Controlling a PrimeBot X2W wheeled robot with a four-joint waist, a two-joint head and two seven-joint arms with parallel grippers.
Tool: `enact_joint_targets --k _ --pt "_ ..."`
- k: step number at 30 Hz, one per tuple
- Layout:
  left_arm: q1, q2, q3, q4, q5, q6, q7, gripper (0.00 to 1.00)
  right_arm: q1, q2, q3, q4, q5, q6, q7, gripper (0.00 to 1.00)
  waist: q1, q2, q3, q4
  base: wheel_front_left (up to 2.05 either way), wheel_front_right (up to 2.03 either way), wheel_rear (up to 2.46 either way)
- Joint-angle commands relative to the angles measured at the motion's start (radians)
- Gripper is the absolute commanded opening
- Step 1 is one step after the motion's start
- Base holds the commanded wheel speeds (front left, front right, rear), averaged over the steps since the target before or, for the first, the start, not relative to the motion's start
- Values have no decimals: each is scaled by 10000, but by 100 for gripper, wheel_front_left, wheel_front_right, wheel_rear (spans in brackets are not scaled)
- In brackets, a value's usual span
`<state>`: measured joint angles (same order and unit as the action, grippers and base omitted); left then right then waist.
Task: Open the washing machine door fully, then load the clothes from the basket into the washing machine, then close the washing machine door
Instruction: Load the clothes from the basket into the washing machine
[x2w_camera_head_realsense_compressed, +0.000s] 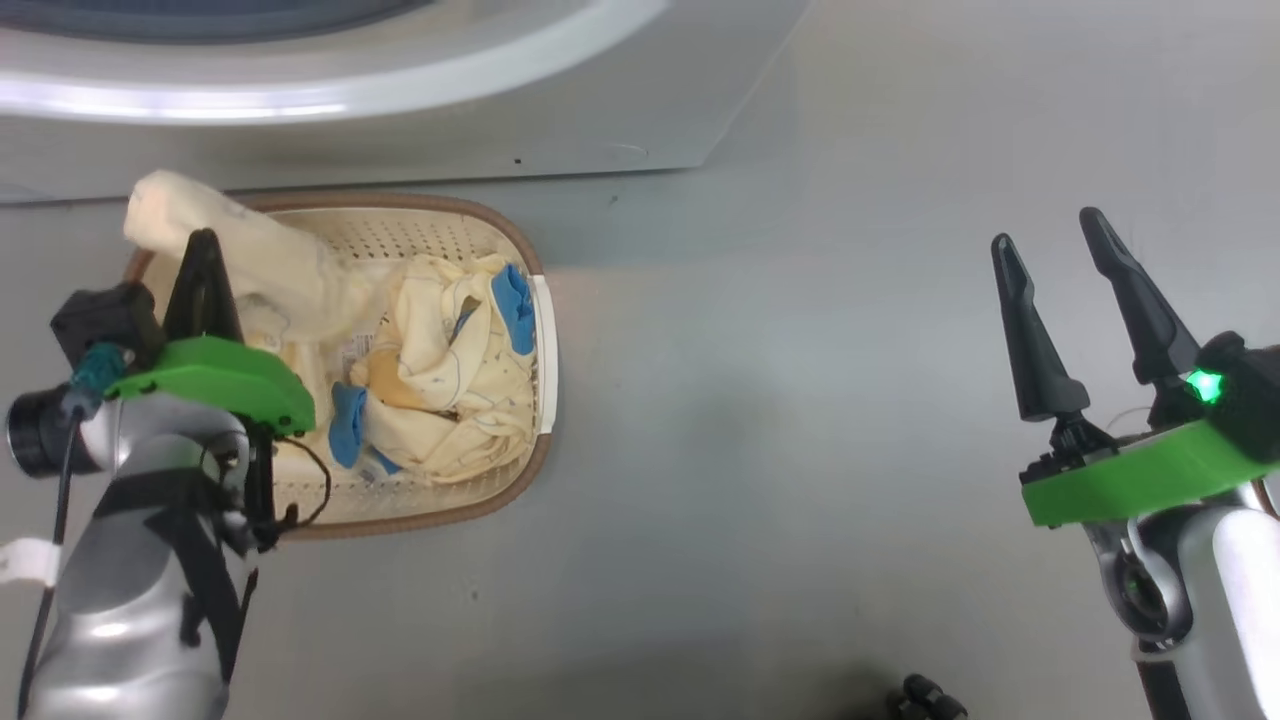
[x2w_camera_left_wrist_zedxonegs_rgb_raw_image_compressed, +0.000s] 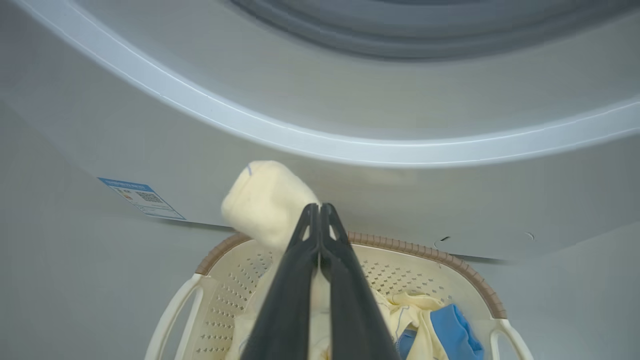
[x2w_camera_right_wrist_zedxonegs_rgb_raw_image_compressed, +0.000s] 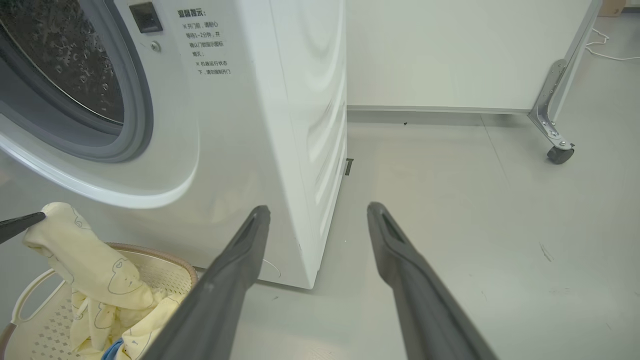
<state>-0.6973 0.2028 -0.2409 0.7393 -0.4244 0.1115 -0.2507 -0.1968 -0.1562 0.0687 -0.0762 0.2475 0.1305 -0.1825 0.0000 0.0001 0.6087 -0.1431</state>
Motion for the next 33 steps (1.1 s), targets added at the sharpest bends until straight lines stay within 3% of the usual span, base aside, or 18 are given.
enact_joint_targets --k 1,16,33 --pt "387 305 402 -681 154 115 -109 0 337 -214 84 -357 -105 2 62 100 0 -1 -563 196 0 0 0" --pt "3306 80 631 -4073 713 425 -107 0 1341 -141 -70 -601 -425 2 640 100 0 -1 -2860 449 0 0 0" --pt "5535 211 108 -5962 713 659 533 0 2433 86 -25 -937 -692 2 1232 100 0 -1 -4825 617 0 0 0"
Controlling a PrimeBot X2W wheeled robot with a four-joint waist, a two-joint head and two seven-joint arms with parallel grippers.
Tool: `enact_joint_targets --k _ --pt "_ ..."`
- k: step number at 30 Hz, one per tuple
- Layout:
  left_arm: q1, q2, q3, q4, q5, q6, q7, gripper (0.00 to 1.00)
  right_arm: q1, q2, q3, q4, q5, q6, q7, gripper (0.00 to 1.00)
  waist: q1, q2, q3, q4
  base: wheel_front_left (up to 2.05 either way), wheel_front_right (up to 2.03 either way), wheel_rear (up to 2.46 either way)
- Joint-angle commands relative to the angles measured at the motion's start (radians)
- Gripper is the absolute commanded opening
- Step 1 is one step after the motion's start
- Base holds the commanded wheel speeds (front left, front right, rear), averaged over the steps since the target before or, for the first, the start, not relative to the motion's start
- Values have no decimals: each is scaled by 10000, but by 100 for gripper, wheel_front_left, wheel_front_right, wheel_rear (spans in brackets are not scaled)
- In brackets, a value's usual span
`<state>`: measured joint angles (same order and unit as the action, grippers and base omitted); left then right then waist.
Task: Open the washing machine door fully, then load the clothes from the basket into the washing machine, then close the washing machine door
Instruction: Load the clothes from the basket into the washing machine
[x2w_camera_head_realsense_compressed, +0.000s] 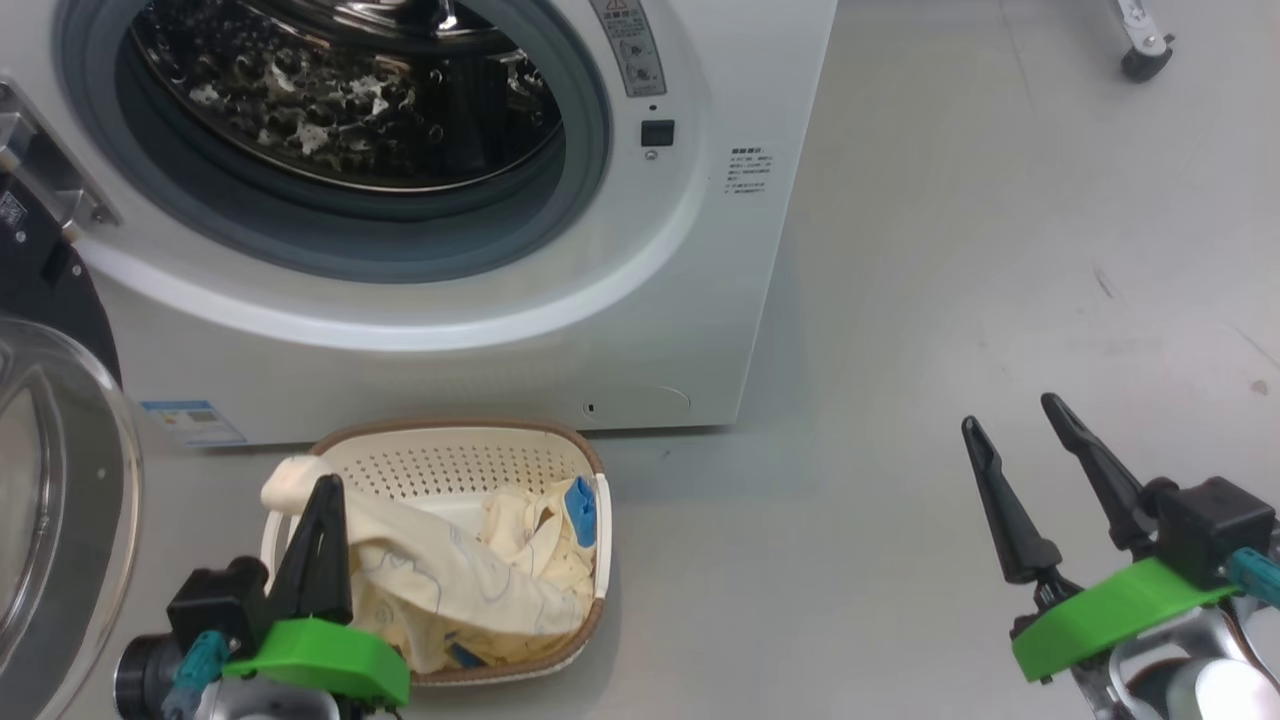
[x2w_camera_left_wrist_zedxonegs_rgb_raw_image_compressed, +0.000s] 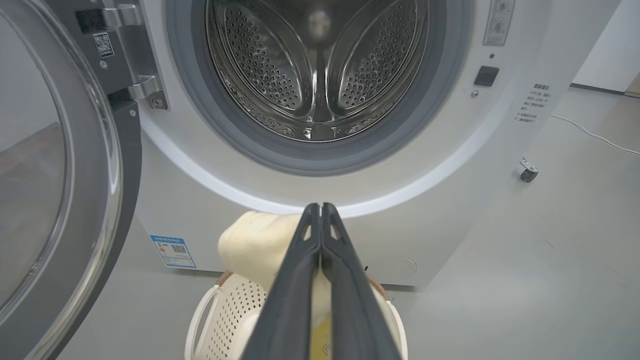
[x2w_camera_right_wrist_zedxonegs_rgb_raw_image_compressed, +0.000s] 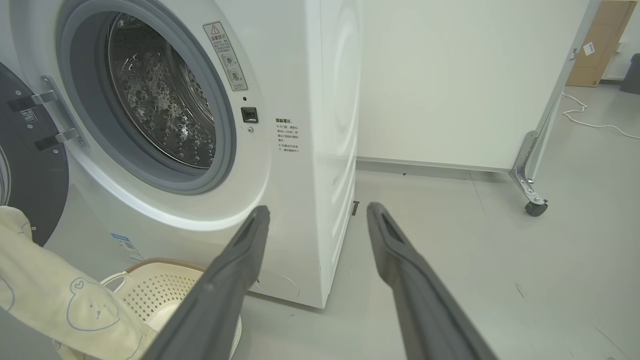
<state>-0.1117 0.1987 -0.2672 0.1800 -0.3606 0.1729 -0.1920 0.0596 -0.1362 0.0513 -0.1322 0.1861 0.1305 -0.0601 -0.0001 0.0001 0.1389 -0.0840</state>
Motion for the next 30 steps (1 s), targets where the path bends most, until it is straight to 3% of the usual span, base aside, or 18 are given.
enact_joint_targets --k 1,14,30 --pt "-227 272 345 -464 73 55 1 0 -50 -94 142 -414 -99 2 42 100 1 -1 -201 36 0 0 0" --pt "378 472 230 -1156 -11 179 398 0 513 181 105 -736 -211 2 306 100 1 -1 -780 30 0 0 0" --pt "428 501 187 -1249 -124 312 461 0 602 281 146 -833 -241 2 360 100 1 -1 -738 45 0 0 0"
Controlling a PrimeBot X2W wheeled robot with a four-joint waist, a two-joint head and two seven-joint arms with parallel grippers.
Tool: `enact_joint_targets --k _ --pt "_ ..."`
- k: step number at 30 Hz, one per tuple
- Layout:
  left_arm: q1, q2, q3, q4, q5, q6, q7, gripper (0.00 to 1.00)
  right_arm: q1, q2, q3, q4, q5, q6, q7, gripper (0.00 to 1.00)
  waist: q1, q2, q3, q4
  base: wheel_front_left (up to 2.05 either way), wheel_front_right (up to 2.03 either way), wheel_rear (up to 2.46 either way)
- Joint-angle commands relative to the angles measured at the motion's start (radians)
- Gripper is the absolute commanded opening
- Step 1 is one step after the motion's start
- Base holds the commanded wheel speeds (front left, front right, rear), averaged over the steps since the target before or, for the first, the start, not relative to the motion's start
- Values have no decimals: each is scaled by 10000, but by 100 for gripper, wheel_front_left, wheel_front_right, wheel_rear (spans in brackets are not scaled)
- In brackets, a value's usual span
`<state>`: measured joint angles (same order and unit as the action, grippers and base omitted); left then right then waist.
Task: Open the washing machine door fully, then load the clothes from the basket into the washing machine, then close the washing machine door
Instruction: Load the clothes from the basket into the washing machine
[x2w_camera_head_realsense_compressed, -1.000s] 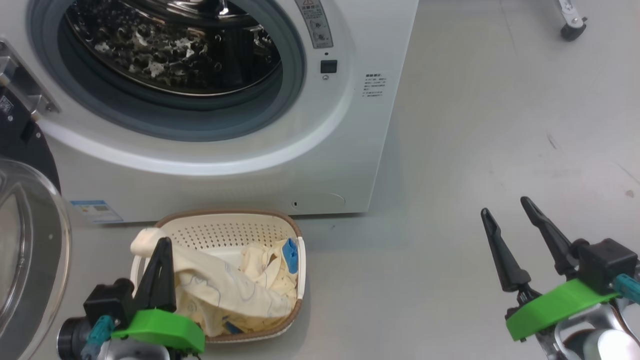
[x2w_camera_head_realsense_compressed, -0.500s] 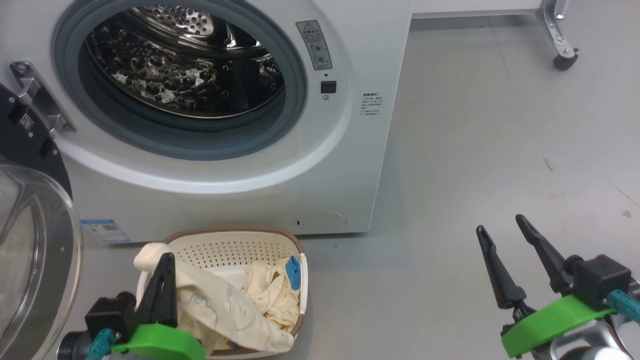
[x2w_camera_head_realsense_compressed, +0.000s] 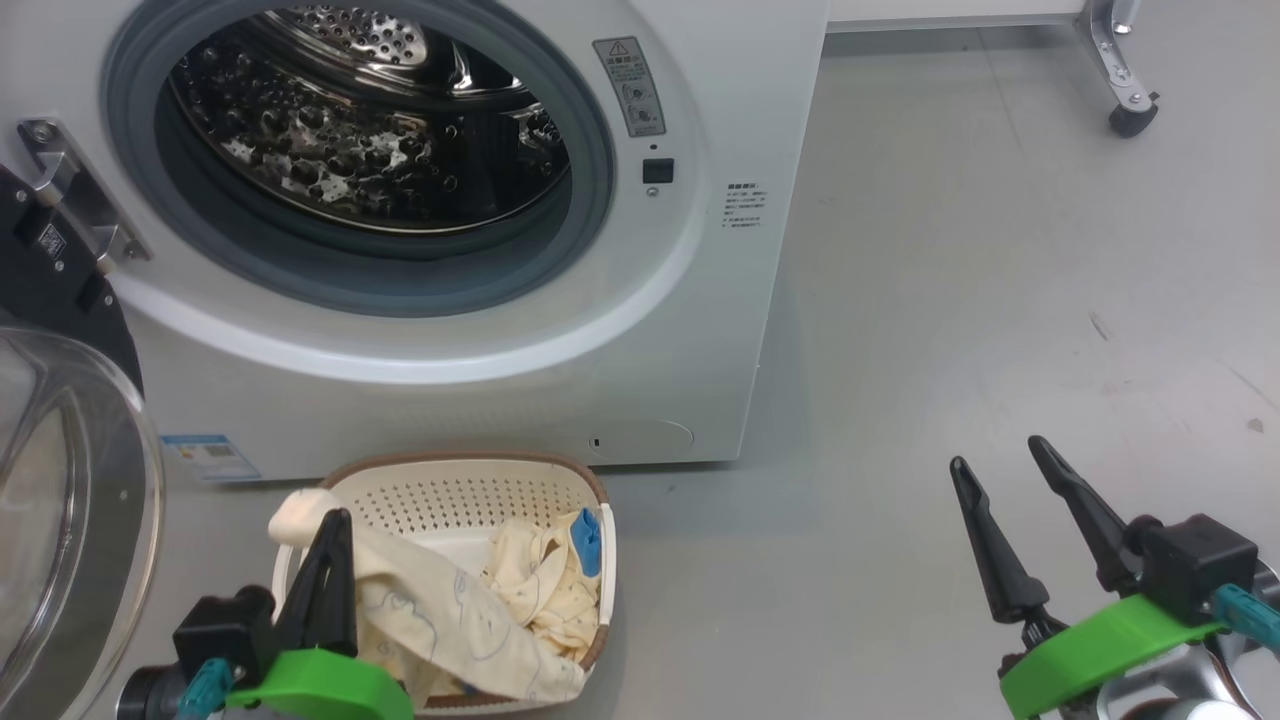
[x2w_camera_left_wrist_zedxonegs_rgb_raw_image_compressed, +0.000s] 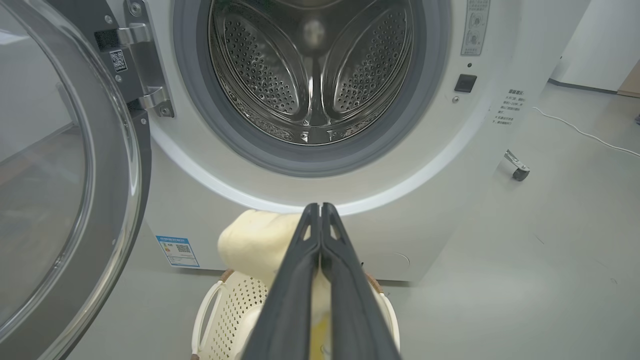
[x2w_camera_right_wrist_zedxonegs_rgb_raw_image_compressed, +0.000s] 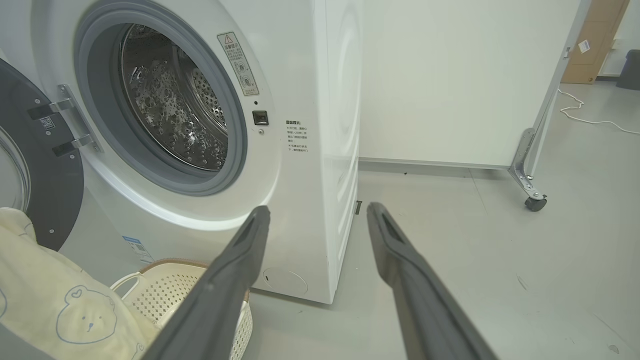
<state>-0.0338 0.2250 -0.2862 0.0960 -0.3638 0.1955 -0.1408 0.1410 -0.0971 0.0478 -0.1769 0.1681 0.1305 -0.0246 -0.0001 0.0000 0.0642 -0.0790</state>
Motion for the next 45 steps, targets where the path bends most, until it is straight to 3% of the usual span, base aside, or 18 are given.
enact_joint_targets --k 1,11,19,34,45 --pt "-357 241 374 -413 -93 96 -47 0 -213 -105 183 -386 -56 2 5 100 1 0 22 -11 0 0 0" --pt "-650 276 384 -242 -196 45 -62 0 -295 -104 248 -322 -8 2 -51 100 1 0 279 -96 0 0 0" --pt "-1961 395 443 647 -440 -270 396 0 -646 -93 306 -247 124 2 -250 100 1 0 1025 -291 0 0 0" --pt "-7427 961 884 4050 -1253 -1244 2342 0 -1934 -149 749 447 545 2 -1068 100 1 0 3365 -1218 0 0 0" --pt "-10845 2044 937 5290 -1275 -1488 4483 0 -3007 -203 1362 1126 835 2 -1725 100 1 0 5298 -2048 0 0 0"
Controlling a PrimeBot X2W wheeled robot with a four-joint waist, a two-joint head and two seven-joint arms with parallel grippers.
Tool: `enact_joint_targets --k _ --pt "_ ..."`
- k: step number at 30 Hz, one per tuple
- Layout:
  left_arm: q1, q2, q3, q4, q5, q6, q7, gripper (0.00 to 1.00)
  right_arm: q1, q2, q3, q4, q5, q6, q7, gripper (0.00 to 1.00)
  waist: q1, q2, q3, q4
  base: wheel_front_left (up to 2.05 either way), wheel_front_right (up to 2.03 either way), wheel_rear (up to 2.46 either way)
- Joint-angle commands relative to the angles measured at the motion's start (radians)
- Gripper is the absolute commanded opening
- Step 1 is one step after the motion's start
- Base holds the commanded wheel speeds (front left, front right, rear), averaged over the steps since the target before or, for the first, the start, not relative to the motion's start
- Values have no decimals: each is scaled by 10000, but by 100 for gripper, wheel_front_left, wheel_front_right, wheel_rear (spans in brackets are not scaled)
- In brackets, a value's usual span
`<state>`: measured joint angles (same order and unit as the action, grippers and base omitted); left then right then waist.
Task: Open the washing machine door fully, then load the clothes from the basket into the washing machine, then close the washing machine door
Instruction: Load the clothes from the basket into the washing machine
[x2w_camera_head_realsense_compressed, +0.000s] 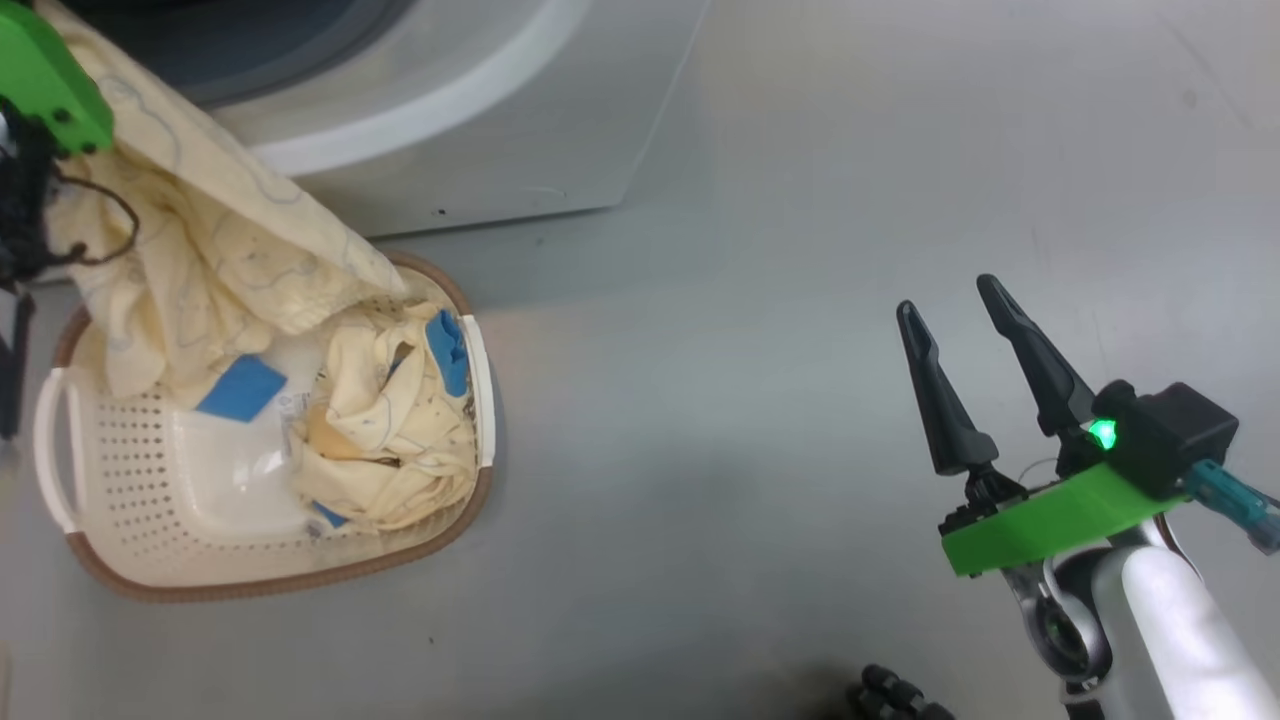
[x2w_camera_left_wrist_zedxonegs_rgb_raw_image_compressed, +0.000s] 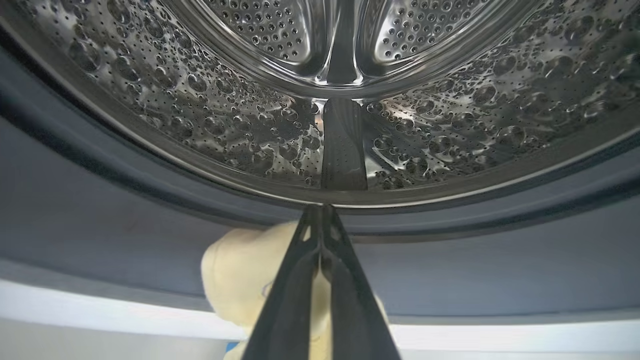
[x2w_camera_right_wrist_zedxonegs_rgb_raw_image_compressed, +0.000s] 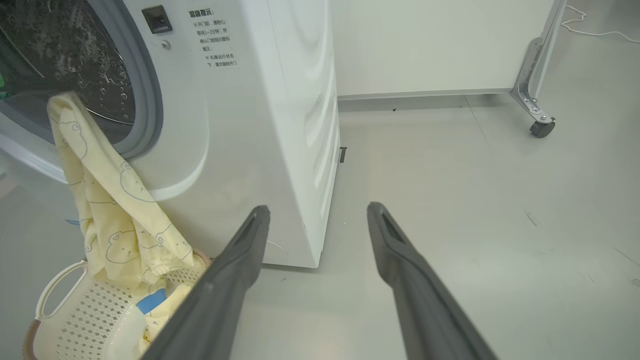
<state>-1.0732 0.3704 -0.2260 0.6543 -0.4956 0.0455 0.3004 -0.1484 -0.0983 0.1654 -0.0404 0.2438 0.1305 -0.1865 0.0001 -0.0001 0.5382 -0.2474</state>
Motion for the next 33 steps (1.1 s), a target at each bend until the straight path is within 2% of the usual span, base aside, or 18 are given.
enact_joint_targets --k 1,7,11,15,19,23,33 --pt "-717 717 329 -289 76 -6 209 0 -212 -194 244 -188 121 2 -165 100 -1 1 740 -436 0 0 0" --pt "-1904 1289 267 -392 321 -9 746 0 -650 -186 533 94 324 2 -398 100 -1 1 1501 -737 0 0 0" --pt "-2684 1721 229 -563 618 42 722 0 -944 -143 806 341 503 2 -548 100 -1 1 1924 -988 0 0 0" --pt "-3354 2076 137 -817 1002 35 251 0 -1165 -106 1108 550 670 2 -651 100 -1 1 2236 -1238 0 0 0" --pt "-4008 2401 106 -961 1413 10 -798 0 -1358 -81 1360 729 844 2 -710 100 -1 1 2520 -1499 0 0 0" --pt "-4544 2428 191 -746 1540 68 -1751 0 -1484 -54 1507 849 993 2 -738 100 -1 1 2775 -1640 0 0 0" --pt "-4563 2128 186 288 1193 193 -1296 0 -1660 -80 1421 828 1028 2 -751 100 -1 1 2957 -1416 0 0 0"
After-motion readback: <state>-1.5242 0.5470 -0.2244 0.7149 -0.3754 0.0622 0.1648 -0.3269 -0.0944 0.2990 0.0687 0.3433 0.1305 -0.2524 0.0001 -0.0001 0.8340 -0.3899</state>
